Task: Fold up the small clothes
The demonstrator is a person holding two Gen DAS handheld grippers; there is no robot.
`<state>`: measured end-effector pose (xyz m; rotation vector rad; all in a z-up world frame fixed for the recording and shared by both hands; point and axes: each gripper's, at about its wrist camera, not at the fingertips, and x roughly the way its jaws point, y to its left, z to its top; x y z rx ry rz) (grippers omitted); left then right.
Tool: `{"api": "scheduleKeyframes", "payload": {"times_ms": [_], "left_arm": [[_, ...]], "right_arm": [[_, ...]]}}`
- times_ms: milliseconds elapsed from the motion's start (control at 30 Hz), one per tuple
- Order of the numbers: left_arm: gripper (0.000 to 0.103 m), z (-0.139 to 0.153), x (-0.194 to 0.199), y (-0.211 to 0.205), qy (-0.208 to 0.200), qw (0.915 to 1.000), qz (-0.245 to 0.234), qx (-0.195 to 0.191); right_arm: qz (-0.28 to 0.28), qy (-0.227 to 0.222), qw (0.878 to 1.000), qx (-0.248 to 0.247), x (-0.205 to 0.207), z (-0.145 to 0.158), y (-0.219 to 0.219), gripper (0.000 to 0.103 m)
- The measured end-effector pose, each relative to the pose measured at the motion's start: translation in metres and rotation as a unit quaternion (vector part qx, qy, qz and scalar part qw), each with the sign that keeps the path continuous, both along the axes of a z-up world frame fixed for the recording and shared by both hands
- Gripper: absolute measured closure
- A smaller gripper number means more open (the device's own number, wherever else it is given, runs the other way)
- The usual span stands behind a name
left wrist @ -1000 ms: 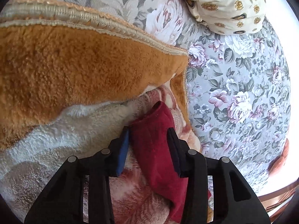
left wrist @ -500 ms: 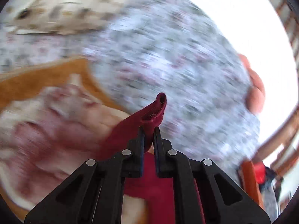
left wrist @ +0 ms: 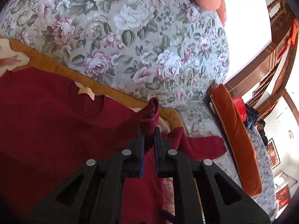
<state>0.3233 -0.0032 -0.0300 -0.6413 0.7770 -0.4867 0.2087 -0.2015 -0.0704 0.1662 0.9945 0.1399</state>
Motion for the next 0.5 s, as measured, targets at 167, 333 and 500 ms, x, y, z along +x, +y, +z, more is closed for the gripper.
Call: {"api": "scheduleKeyframes", "payload": {"times_ms": [167, 333, 500], "left_arm": [[0.096, -0.035, 0.007, -0.011, 0.023, 0.9996, -0.016, 0.007], [0.096, -0.062, 0.001, -0.008, 0.037, 0.9993, -0.012, 0.005], [0.096, -0.059, -0.011, -0.027, 0.012, 0.9989, -0.035, 0.029]], "right_arm": [[-0.053, -0.053, 0.996, 0.048, 0.013, 0.036, -0.054, 0.035], [0.015, -0.045, 0.98, 0.191, 0.07, 0.055, -0.068, 0.035], [0.043, 0.077, 0.941, 0.327, 0.138, 0.02, -0.05, 0.035]]}}
